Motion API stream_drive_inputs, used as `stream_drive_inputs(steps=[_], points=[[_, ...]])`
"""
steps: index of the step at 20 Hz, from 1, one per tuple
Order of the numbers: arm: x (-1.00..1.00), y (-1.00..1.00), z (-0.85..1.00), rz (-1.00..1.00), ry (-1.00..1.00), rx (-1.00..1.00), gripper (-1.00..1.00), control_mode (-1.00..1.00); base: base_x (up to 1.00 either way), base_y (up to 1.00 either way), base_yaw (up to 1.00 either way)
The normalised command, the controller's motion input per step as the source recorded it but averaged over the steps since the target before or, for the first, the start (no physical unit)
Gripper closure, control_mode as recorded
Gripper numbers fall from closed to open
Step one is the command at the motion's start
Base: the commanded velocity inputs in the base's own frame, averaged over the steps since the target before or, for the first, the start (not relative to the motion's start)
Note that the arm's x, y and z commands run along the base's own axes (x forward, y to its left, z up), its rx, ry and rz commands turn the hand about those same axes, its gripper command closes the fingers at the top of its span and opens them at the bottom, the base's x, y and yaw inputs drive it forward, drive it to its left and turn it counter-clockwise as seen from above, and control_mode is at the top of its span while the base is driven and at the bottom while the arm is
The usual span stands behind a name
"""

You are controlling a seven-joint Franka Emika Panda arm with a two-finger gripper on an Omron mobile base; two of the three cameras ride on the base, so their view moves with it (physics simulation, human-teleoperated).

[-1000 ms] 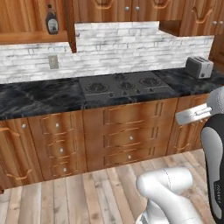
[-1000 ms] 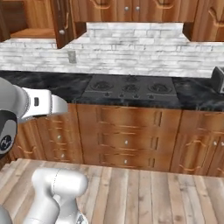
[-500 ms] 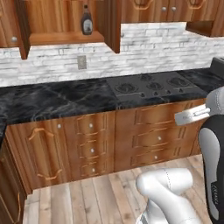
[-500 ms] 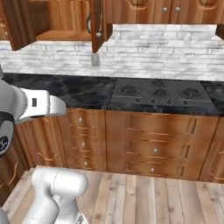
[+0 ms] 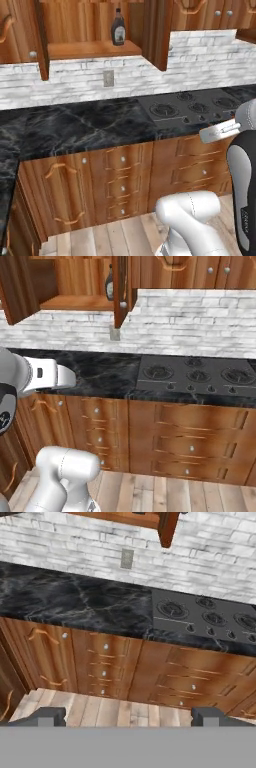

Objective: Move the condiment bottle and syrup bottle from the cabinet to the dining counter.

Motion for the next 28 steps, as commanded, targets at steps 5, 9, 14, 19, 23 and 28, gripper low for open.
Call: stream_drive_inputs(steps=[5,9,14,19,23,28], points=[[0.0,0.0,0.0,0.0,0.0,0.0,-1.0,1.0,0.4,0.66,0.0],[0.0,0.0,0.0,0.0,0.0,0.0,-1.0,1.0,0.42,0.45,0.0],[0.0,0.0,0.0,0.0,0.0,0.0,-1.0,1.0,0.56,0.45,0.0],[0.0,0.0,0.0,0.0,0.0,0.0,-1.0,1.0,0.65,0.47,0.0],[0.0,0.0,0.0,0.0,0.0,0.0,-1.0,1.0,0.74,0.35,0.0],[0.0,0.0,0.0,0.0,0.0,0.0,-1.0,1.0,0.76,0.19,0.0]])
